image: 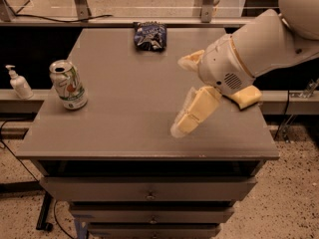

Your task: Move 7up can near blue chip bag

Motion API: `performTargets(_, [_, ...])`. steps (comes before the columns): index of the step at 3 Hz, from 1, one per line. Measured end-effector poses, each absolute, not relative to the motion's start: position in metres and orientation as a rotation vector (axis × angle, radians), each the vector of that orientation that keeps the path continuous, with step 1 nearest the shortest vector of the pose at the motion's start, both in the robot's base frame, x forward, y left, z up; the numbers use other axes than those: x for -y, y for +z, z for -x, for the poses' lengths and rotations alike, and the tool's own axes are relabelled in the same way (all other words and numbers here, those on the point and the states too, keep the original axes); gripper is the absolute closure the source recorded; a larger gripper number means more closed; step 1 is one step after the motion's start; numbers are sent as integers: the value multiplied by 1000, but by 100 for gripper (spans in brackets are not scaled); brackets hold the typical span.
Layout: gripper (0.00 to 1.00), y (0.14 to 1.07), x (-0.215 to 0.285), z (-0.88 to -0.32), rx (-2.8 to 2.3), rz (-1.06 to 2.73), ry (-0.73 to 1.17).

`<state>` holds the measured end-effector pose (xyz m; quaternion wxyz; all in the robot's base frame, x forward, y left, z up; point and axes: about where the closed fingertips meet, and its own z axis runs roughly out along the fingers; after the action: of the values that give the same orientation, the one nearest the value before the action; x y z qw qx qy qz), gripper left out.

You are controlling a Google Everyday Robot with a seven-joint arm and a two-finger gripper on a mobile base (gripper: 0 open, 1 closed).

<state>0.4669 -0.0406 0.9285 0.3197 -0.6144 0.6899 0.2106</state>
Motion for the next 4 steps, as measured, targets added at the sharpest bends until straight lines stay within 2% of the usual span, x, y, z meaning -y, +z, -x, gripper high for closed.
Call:
performTargets(1, [0,929,40,-466,-1788,1606,587])
performTargets(2, [0,918,8,-472,-1739,1556,695])
performTargets(4, [0,916,-105,-507,-1565,1375,902])
